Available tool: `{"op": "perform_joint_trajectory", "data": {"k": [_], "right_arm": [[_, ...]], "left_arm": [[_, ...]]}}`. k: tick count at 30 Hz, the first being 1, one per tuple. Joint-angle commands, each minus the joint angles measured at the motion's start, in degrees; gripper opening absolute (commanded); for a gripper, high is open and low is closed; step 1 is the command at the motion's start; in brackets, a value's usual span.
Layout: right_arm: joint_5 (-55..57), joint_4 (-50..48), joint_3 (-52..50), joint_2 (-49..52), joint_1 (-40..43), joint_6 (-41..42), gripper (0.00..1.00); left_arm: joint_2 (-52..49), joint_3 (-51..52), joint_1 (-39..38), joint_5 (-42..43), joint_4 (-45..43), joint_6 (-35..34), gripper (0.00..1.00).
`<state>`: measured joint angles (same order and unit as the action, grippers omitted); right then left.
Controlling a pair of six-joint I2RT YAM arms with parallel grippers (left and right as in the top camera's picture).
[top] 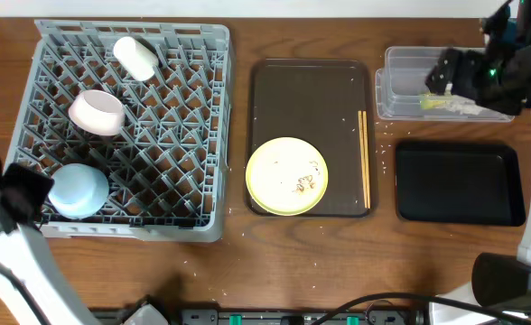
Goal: Sort waste into correct bins and load items into the dishwasher
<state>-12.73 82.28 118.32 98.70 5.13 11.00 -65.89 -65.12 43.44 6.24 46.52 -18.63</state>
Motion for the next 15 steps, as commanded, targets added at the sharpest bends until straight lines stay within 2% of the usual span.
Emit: {"op": "perform_joint_trajectory", "data": {"k": [1, 3, 8, 10, 13, 15], "right_arm": [[-11.3, -3.9, 0.1, -1.0, -0.6, -0.5, 0.99], [-10.4, -6.6, 0.1, -0.4, -2.1, 0.5, 0.99], [1.0, -6.4, 0.1, 3.3, -7.4, 4.5, 0.99], [3.5, -5.1, 0.1, 5.6, -9.4, 4.4, 0.99], [3.7, -3.1, 0.1, 9.4, -11.6, 4.4, 0.99], [3.7, -2.3, 0.1, 11.6, -12.4, 4.4, 0.99]], "left_arm": [[4.5, -1.3, 0.2, -1.0, 0.2, -0.5, 0.68], [5.4, -1.3, 0.2, -1.0, 0.4, -0.5, 0.79], [5.2, -1.3, 0.2, 1.5, 5.4, -0.5, 0.81], [5.2, -1.3, 0.2, 7.8, 6.5, 0.6, 0.81], [5.2, -1.6, 0.2, 23.5, 6.3, 6.5, 0.81], [5.2, -1.9, 0.2, 32.7, 5.7, 7.7, 0.81]]}}
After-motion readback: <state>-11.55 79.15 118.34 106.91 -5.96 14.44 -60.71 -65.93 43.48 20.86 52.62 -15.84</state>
